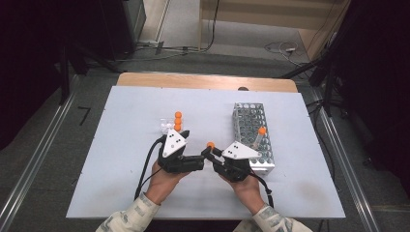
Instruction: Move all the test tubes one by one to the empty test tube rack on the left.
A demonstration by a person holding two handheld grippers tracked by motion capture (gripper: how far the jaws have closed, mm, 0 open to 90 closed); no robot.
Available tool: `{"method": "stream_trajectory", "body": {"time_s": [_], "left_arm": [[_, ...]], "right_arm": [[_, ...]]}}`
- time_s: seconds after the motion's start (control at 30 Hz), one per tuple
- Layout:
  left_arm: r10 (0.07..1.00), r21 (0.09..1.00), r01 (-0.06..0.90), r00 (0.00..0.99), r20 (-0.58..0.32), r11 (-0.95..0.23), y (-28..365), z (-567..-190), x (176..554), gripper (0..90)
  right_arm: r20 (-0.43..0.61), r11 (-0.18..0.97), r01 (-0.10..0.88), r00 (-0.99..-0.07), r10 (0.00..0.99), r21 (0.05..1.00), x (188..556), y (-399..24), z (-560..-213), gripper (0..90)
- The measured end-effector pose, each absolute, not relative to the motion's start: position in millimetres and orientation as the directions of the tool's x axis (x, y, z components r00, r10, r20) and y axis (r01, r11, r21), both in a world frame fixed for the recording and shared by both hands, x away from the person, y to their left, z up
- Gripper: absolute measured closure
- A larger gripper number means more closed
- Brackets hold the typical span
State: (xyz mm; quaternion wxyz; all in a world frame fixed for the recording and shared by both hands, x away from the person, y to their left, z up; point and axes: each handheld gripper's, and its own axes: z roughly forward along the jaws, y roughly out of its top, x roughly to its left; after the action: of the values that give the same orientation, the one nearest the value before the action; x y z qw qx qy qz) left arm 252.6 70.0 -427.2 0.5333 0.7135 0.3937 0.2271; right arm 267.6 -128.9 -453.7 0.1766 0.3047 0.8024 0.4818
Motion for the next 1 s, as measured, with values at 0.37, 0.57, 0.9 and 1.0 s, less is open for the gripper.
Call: {"method": "stream_trajectory", "body": {"time_s": [0.37, 0.57, 0.9, 1.0], "left_arm": [[0.734, 0.937, 0.306, 0.673, -0.089, -0.168, 59.9, -433.6, 248.4, 57.7], [0.734, 0.938, 0.296, 0.675, -0.073, -0.179, 57.1, -435.3, 246.9, 68.7], [0.738, 0.941, 0.291, 0.672, -0.070, -0.175, 60.2, -432.8, 247.5, 70.9], [0.749, 0.944, 0.289, 0.658, -0.076, -0.158, 67.0, -426.9, 248.7, 71.1]], "right_arm": [[0.012, 0.357, 0.316, -0.764, 0.645, 0.879, 265.0, -125.4, -454.1, 70.9], [0.013, 0.359, 0.315, -0.767, 0.642, 0.878, 263.2, -124.5, -453.6, 70.9], [0.016, 0.357, 0.311, -0.774, 0.633, 0.881, 262.5, -124.5, -453.6, 62.8], [0.025, 0.360, 0.317, -0.779, 0.626, 0.878, 262.5, -124.6, -453.1, 47.0]]}}
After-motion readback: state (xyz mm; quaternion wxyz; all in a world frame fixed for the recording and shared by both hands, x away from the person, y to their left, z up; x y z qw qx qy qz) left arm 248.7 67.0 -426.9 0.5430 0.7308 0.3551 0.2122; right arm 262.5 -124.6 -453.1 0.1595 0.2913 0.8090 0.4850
